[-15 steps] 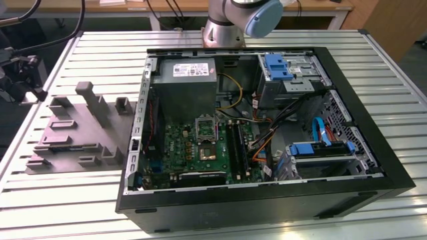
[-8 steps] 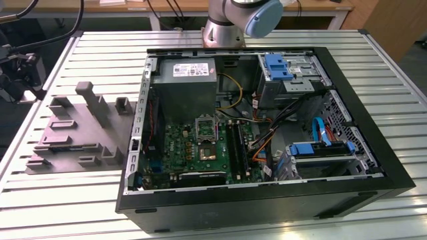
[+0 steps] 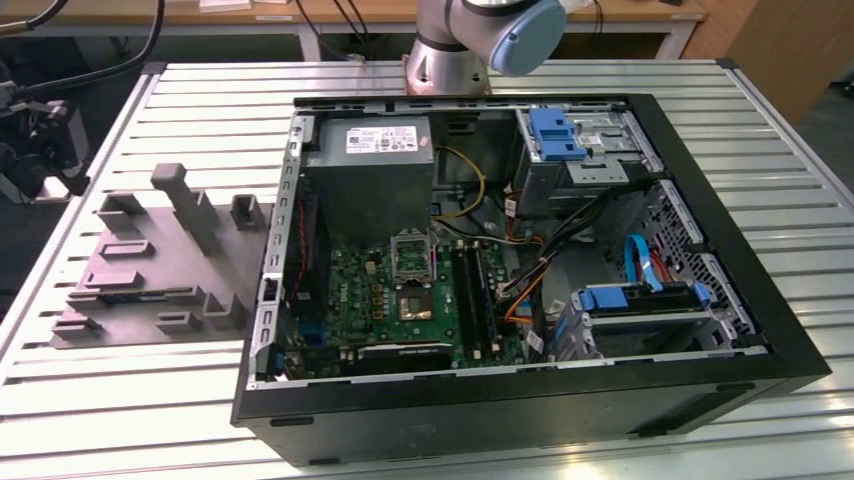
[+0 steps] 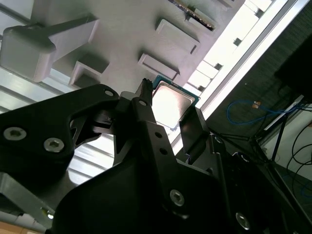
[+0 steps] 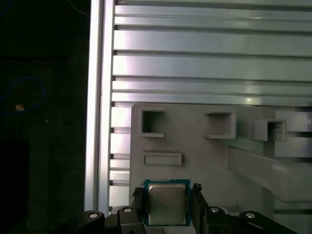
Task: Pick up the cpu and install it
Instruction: 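Pick up the cpu and move it towards the insertion slot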
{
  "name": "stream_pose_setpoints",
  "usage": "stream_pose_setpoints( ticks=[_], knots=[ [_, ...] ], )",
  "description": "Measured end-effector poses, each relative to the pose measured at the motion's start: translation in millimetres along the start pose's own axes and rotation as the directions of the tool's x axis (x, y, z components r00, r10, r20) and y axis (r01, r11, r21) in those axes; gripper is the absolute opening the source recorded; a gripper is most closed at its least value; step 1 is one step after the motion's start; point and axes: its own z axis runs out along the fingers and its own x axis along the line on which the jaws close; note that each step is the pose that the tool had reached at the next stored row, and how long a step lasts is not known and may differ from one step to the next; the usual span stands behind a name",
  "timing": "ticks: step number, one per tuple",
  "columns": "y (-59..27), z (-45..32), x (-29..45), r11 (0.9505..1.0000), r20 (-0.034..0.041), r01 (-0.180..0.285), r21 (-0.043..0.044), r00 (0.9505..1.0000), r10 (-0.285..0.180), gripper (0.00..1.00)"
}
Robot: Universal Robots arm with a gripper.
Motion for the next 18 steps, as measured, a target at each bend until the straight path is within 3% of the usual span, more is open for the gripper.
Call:
stream_pose_setpoints(
  ticks=[9, 18],
  knots=[
    [0.4, -8.2, -0.1, 1.0, -0.0001, 0.0, 0.0001, 1.0, 0.0, 0.47],
    [0.5, -10.4, -0.1, 1.0, -0.0004, 0.0, 0.0003, 1.0, 0.0, 0.47]
  ],
)
